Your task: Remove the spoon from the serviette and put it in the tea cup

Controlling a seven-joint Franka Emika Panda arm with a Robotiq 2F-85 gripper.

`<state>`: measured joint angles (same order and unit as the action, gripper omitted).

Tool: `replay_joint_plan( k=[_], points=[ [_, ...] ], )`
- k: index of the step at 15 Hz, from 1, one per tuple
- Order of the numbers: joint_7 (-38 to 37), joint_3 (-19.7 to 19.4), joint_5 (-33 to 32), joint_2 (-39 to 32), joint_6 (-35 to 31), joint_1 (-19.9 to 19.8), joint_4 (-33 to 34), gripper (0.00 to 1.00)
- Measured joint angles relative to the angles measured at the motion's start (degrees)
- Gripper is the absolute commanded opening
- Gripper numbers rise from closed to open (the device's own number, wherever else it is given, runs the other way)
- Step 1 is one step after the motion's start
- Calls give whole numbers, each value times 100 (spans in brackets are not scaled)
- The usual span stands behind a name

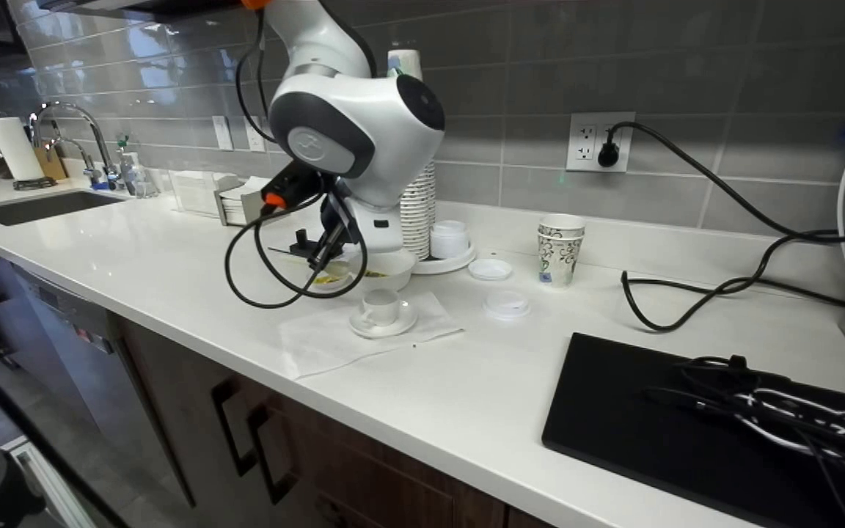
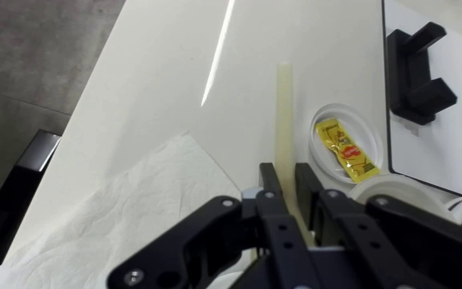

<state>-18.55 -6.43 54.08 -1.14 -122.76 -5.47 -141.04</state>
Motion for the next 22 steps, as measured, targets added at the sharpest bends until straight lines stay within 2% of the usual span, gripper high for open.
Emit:
replay_joint_plan(
  k=[6, 12, 17, 22],
  points=[
    [629, -376, 206, 456, 360, -357, -317, 4],
    [1262, -762, 205, 491, 927, -716, -330, 4],
    [1320, -1055, 207, 214, 1756, -985, 15, 4],
    [1319, -1168, 394, -518, 2433, -1163, 589, 4]
  ],
)
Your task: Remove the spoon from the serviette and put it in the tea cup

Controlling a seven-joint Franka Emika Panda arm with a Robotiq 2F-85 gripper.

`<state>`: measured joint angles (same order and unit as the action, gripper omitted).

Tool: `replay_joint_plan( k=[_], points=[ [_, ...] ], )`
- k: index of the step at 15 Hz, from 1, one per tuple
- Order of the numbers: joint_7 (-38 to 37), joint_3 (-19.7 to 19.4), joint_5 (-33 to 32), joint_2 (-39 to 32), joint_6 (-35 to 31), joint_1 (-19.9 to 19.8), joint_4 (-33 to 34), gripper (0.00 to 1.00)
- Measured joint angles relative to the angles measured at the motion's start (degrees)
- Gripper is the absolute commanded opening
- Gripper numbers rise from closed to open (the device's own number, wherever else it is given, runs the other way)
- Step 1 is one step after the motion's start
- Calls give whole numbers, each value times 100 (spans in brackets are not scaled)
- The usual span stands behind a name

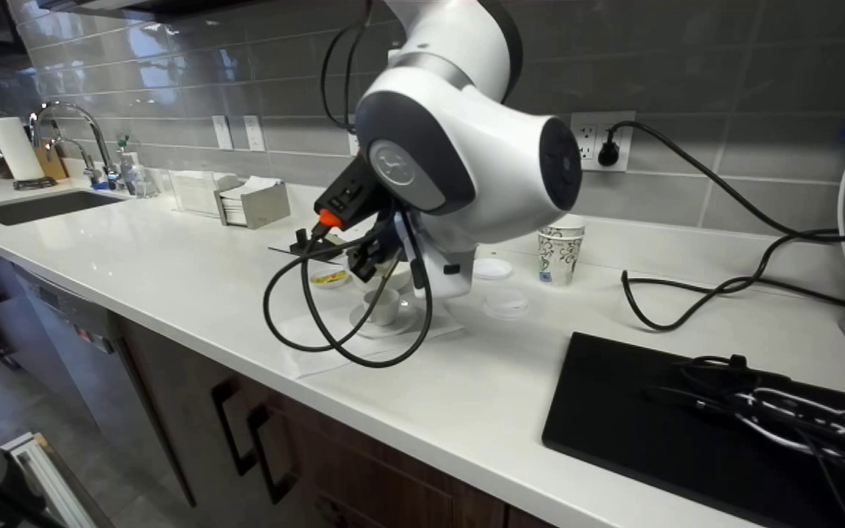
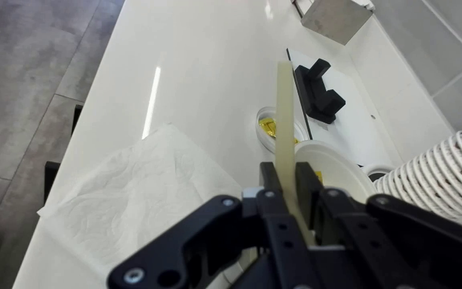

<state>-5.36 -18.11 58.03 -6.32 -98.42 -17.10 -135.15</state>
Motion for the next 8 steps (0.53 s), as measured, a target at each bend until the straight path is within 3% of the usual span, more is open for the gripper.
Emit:
replay_joint_plan(
  k=[8],
  points=[
    [-25, 68, 284, -1399, 651, -2, 949, 4]
  ],
)
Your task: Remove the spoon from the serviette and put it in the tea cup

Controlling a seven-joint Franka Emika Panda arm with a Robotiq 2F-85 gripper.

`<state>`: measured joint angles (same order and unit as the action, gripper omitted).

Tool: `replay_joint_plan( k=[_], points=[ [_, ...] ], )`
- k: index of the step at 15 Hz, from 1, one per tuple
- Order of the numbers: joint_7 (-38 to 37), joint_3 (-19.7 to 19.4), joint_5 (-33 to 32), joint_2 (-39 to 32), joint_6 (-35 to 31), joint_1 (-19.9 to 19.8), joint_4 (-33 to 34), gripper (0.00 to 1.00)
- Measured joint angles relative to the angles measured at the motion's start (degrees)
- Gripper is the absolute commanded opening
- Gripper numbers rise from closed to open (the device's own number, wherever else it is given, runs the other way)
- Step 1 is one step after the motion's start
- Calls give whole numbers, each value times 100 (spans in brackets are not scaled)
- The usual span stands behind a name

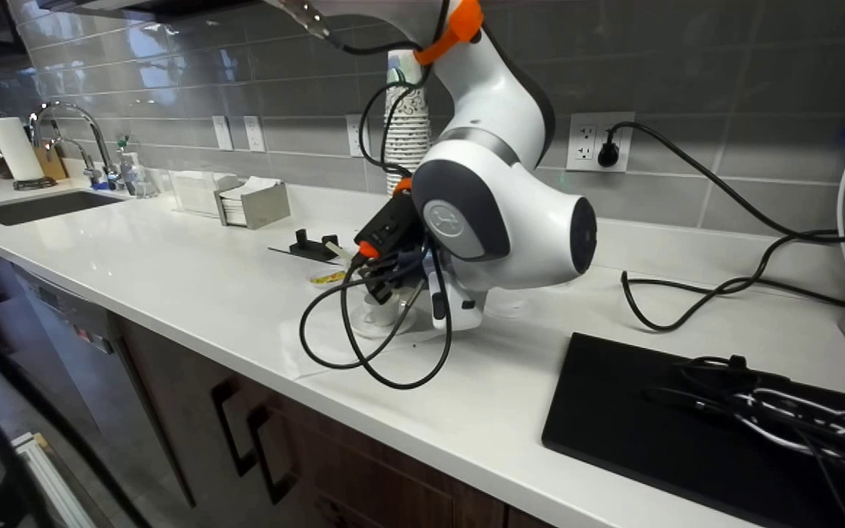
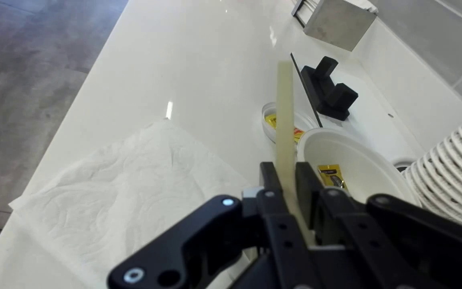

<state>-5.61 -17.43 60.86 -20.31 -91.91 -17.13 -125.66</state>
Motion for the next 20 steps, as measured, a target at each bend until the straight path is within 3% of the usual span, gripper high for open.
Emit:
replay_joint_plan(
  k=[7, 20],
  points=[
    [-87, 70, 16, -530, 479, -2, 497, 4],
    [-381, 320, 100, -1308, 774, 4, 1178, 4]
  ],
)
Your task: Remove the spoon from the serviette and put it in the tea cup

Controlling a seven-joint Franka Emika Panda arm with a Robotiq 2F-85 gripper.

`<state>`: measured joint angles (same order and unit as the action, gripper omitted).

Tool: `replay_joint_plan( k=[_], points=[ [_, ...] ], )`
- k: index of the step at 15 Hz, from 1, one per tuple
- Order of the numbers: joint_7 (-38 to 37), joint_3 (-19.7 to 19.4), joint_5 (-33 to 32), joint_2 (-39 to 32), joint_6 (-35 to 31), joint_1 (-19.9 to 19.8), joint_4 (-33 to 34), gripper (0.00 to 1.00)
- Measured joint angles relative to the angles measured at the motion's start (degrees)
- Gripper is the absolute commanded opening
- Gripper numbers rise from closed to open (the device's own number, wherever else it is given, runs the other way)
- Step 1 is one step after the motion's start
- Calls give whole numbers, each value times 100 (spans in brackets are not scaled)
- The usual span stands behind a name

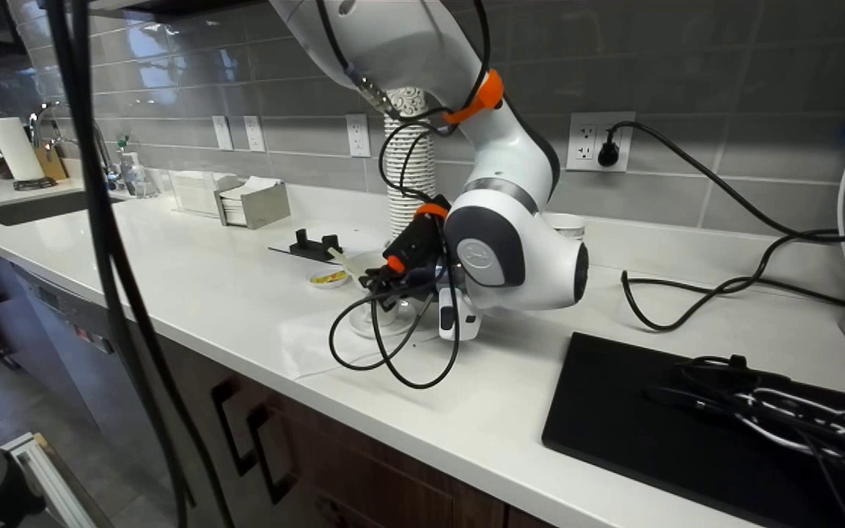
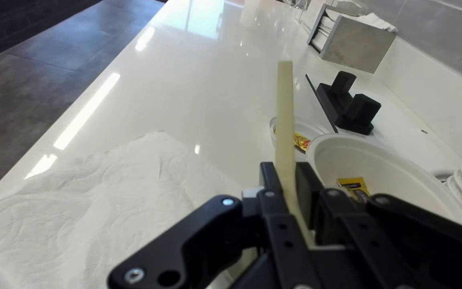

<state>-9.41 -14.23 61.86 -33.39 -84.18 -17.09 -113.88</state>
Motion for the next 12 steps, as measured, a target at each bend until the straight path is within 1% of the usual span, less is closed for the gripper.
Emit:
replay_joint_plan(
  k=[6, 8, 9, 10, 11, 12],
  points=[
    [-63, 3, 0, -141, 70, -3, 87, 4],
    [-74, 3, 0, -170, 79, -3, 90, 9],
    [-83, 3, 0, -183, 87, -3, 92, 18],
    [-99, 3, 0, -194, 98, -3, 92, 36],
    [-119, 3, 0, -201, 106, -3, 92, 43],
    [-141, 3, 0, -205, 109, -2, 92, 47]
  ],
)
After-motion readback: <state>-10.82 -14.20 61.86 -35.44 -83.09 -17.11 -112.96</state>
